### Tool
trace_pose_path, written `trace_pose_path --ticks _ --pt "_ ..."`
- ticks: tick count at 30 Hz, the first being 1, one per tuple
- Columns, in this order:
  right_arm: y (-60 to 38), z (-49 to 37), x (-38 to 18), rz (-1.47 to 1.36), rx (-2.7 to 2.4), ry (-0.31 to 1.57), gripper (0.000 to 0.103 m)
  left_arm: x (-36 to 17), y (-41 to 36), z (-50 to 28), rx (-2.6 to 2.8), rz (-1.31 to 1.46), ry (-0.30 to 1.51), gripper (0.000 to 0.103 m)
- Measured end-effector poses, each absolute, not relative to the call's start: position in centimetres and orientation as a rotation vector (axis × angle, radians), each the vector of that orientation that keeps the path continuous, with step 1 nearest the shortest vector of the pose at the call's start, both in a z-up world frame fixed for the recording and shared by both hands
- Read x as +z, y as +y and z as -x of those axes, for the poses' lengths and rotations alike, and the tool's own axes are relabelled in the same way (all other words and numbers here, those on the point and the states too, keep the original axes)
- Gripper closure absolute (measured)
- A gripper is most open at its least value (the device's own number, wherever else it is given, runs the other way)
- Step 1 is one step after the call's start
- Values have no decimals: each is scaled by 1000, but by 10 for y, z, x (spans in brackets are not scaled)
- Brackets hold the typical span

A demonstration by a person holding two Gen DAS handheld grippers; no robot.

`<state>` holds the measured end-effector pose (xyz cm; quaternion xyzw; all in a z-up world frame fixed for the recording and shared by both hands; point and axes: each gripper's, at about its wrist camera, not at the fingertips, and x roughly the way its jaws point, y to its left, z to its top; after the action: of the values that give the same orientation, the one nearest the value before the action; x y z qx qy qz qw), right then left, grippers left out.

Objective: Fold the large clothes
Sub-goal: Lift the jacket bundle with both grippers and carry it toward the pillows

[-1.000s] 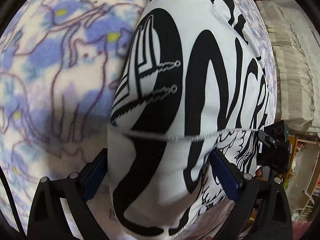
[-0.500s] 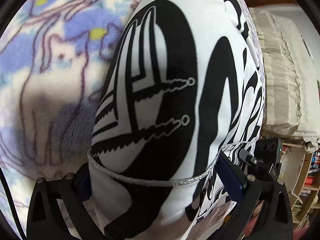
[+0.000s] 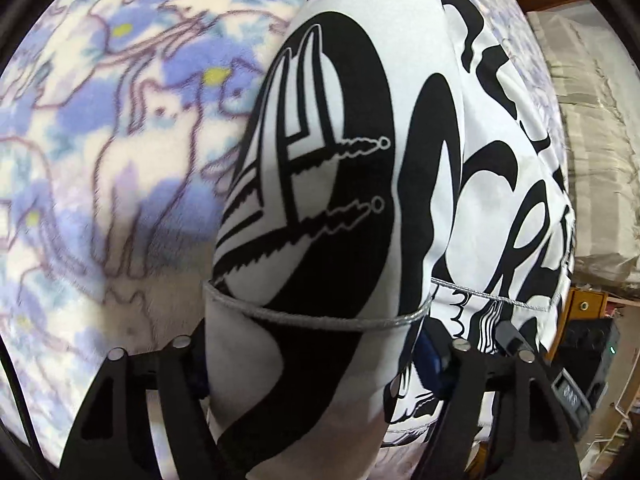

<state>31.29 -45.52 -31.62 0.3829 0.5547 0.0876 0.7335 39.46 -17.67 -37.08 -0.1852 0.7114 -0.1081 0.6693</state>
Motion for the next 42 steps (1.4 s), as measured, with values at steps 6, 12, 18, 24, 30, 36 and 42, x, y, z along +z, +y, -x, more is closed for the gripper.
trace_pose_path --ticks 6,12,18,24,30,36,42 --pt "-410 -271 -290 -797 110 1197 76 -351 -173 -370 -217 254 1688 45" --pt "-367 -226 -274 -861 65 1243 78 -333 -150 -347 -245 153 1812 48" --pt "-315 -203 -243 -848 93 1313 79 -299 -103 -325 -238 75 1847 49" --pt "-239 -216 -199 -728 190 1355 80 -264 -24 -325 -198 87 1870 51" --pt "-162 -240 -165 -702 316 1347 80 -196 92 -326 -92 123 1785 53" --pt "-87 -295 -128 -622 461 1272 80 -140 183 -360 -26 196 1634 53" --pt "-23 -365 -89 -517 558 1123 80 -89 252 -411 4 207 1422 54"
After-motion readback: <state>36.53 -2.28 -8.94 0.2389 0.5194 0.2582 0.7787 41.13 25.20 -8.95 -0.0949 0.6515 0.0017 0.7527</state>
